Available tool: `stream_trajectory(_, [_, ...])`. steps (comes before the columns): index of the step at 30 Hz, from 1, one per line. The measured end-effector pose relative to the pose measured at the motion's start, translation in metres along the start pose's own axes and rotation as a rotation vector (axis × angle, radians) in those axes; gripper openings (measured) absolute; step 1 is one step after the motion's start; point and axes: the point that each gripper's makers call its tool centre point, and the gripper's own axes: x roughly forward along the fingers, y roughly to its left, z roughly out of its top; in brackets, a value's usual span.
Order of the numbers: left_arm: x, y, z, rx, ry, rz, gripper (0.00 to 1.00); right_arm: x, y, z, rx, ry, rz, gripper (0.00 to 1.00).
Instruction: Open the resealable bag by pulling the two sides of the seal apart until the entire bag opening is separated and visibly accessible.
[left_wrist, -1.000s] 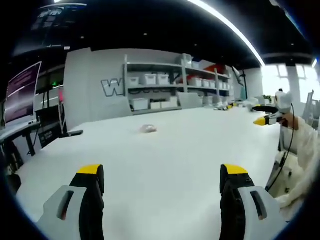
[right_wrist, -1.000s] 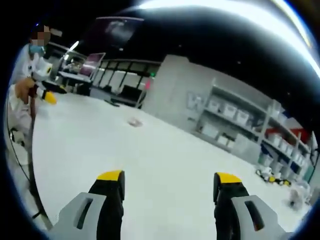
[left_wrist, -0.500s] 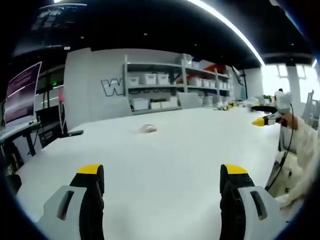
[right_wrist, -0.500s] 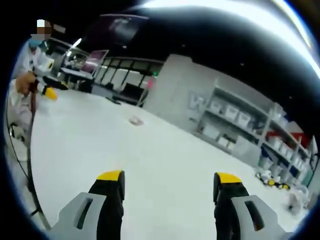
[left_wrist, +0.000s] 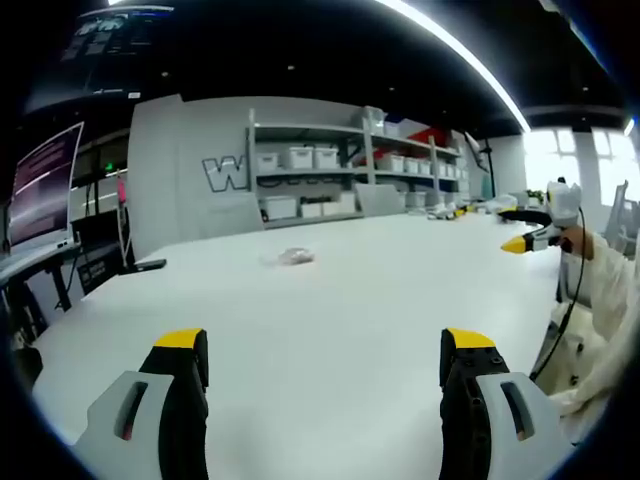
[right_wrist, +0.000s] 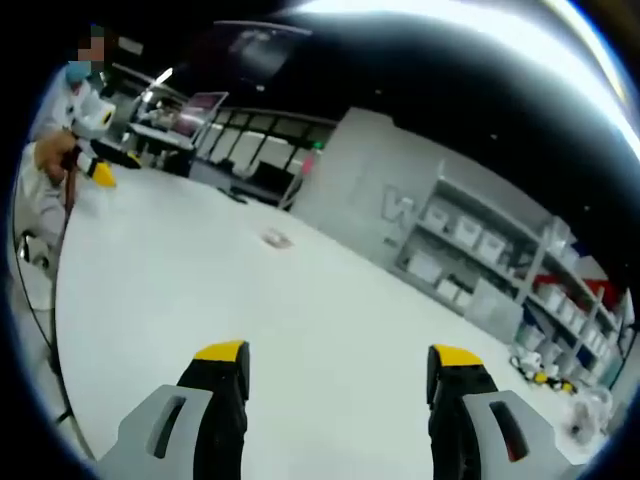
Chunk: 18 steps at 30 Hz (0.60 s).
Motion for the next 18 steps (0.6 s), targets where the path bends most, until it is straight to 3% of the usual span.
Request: stream_trajectory(18, [-0.0025,-0.0002,0.0005,0.001,-0.002,0.001,0.95,0.0083,0.0059,0.0065,-0.062,0.002,0.015,0.72])
